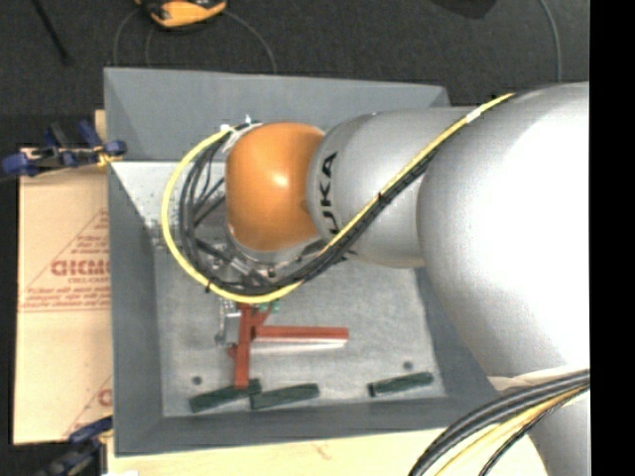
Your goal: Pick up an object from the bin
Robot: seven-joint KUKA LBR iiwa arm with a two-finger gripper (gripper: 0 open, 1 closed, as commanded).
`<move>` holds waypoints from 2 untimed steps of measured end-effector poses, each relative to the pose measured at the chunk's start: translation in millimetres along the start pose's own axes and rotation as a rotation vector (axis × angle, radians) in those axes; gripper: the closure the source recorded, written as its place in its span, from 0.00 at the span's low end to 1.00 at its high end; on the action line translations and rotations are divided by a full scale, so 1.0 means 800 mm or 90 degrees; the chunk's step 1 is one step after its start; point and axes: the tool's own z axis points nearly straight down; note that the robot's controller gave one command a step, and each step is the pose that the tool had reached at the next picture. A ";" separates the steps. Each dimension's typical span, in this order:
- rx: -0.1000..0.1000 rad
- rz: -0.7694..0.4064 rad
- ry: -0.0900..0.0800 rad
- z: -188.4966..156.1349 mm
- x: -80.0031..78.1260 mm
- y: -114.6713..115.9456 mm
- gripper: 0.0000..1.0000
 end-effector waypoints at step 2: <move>0.001 -0.180 0.000 -0.011 -0.038 -0.029 0.00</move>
Offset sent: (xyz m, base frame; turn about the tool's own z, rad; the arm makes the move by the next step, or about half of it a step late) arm 0.0532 -0.0322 0.0149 -0.3630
